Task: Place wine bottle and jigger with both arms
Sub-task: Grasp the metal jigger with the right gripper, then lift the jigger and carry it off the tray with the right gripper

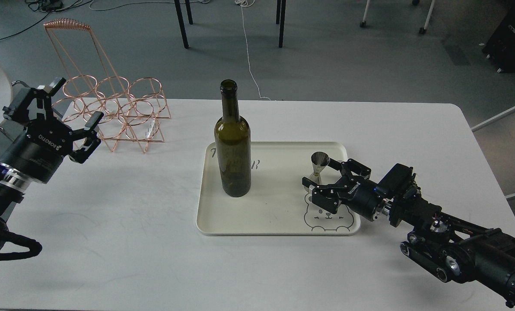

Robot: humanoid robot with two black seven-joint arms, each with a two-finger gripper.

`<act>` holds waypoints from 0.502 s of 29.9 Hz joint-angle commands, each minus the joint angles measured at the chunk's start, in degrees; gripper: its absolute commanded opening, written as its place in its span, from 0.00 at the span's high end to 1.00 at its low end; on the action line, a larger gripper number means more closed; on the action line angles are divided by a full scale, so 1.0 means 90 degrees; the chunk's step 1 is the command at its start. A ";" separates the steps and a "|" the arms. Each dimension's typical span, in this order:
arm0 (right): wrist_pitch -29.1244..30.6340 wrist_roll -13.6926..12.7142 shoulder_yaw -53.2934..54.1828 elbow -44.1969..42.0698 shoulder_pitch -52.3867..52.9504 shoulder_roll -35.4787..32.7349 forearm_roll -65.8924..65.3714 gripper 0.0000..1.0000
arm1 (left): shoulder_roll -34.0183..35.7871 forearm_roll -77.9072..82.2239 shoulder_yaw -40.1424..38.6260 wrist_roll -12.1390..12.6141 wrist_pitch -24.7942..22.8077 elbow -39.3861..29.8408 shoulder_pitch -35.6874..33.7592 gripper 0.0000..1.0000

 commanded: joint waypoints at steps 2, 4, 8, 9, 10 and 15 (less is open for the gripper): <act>0.0002 0.0001 -0.0003 -0.0284 0.0119 0.0225 0.0001 0.43 | 0.0004 0.0000 -0.0006 -0.0012 0.0000 0.0002 0.0000 0.02; 0.0002 0.0001 0.0006 -0.0284 0.0139 0.0225 0.0011 0.56 | 0.0004 0.0000 -0.0016 -0.0021 0.0000 0.0002 0.0000 0.02; 0.0002 0.0001 -0.0013 -0.0275 0.0168 0.0215 0.0011 0.76 | 0.0014 0.0000 -0.0016 -0.0021 0.0000 0.0002 0.0000 0.02; 0.0002 0.0001 -0.0013 -0.0274 0.0159 0.0215 0.0011 0.77 | 0.0014 0.0000 -0.0016 -0.0021 0.0000 0.0002 0.0000 0.02; 0.0002 0.0001 -0.0013 -0.0255 0.0159 0.0196 0.0021 0.78 | 0.0014 0.0000 -0.0016 -0.0021 0.0000 0.0002 0.0000 0.02; 0.0002 0.0001 0.0045 -0.0206 0.0159 0.0060 0.0079 0.85 | 0.0014 0.0000 -0.0026 -0.0021 0.0000 0.0002 0.0000 0.02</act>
